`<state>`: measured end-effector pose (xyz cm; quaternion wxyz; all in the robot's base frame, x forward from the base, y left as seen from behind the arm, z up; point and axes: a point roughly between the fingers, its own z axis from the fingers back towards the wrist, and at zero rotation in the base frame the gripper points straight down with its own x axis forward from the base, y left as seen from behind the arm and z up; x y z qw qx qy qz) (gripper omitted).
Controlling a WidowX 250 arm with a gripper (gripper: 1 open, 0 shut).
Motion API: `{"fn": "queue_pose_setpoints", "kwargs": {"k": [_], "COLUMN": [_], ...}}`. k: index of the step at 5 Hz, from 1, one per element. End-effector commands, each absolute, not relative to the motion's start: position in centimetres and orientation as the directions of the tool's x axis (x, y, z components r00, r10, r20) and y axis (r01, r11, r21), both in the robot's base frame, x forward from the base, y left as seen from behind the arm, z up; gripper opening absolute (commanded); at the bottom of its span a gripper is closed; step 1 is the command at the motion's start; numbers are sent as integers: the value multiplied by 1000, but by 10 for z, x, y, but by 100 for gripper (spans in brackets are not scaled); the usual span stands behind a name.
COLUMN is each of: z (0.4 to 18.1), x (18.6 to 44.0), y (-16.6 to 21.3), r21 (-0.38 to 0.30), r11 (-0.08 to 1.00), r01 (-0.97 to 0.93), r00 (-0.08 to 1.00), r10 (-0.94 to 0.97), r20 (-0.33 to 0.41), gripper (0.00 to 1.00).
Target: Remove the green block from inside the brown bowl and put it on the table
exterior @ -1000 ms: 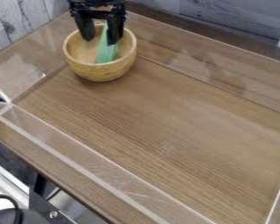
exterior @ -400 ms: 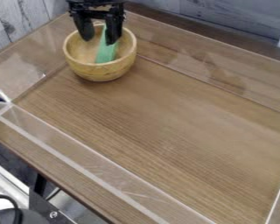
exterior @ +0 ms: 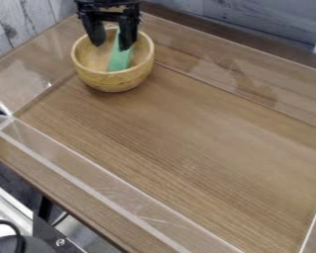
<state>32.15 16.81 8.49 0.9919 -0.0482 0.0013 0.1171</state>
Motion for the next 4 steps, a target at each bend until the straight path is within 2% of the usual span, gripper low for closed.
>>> {"fn": "queue_pose_setpoints", "kwargs": {"k": [1,4], "z": [98,73], "x": [331,337], "y": [174,176], "r21": [-68,-48], "r11": [971,969], "r01": [-231,-244], "r00": [971,970], "r10": [234,245], "r20": [41,7], "gripper": [100,100]}}
